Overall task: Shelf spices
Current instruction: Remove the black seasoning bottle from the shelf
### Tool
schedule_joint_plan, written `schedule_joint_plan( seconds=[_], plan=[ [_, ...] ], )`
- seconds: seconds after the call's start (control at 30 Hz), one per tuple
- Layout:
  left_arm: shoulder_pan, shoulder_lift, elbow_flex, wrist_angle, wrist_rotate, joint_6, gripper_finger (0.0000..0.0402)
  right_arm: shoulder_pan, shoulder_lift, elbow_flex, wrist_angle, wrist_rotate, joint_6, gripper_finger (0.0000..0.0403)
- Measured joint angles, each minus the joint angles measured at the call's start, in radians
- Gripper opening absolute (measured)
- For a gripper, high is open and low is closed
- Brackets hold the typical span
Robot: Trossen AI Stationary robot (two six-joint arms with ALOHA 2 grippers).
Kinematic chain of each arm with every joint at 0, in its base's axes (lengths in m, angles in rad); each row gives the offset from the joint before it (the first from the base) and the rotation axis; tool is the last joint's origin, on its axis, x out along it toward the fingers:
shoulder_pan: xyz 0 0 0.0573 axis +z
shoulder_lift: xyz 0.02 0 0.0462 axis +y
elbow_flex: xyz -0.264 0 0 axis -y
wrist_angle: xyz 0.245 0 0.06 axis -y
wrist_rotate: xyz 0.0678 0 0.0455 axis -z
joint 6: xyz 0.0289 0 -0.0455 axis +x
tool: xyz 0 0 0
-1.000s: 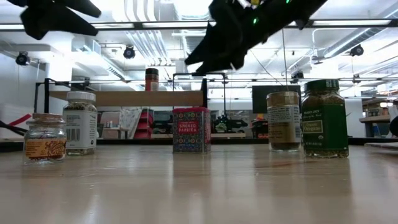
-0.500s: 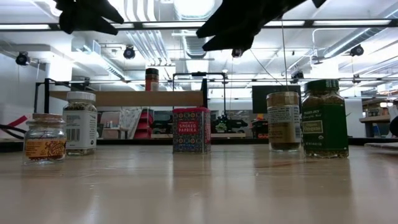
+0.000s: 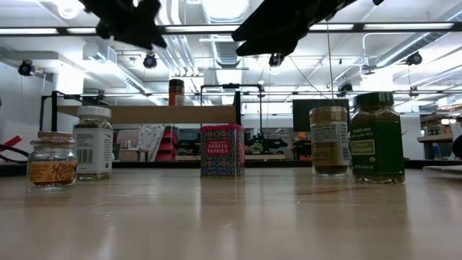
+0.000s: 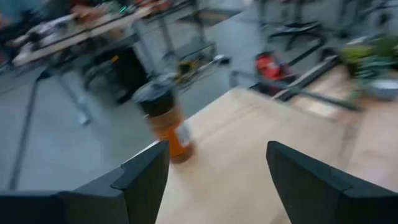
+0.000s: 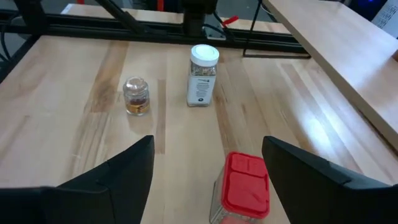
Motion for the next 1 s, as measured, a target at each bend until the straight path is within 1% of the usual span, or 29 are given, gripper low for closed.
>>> schedule_joint_plan(
  seconds=[0.07,0.17,0.27,0.37,0.57,0.77,1.0],
  plan=[
    [0.057,0.024,0.0,0.005,0.028,-0.015,0.0265,0.003,0.0,-0.013,0.007,0.001,-0.003,0.0279],
    [0.127,0.061,0.0,0.054,0.095,-0.009,0.0277,0.003,0.0,-0.051,0.042,0.0,-0.005,0.0281],
    [0.187,0.107,0.0,0.113,0.127,0.031,0.029,0.007,0.001,-0.101,0.129,-0.001,-0.002,0.028],
    [0.225,0.148,0.0,0.145,0.144,0.04,0.0303,0.017,0.001,-0.152,0.186,-0.002,0.001,0.0275],
    [0.263,0.238,0.0,0.211,0.178,0.033,0.0329,0.013,-0.001,-0.183,0.189,0.0,-0.066,0.0266],
    [0.286,0.311,0.0,0.271,0.17,0.022,0.0348,-0.005,-0.002,-0.183,0.19,0.0,-0.149,0.0257],
    [0.293,0.313,0.0,0.275,0.119,-0.041,0.0352,-0.018,-0.002,-0.183,0.185,-0.008,-0.179,0.0248]
  ],
)
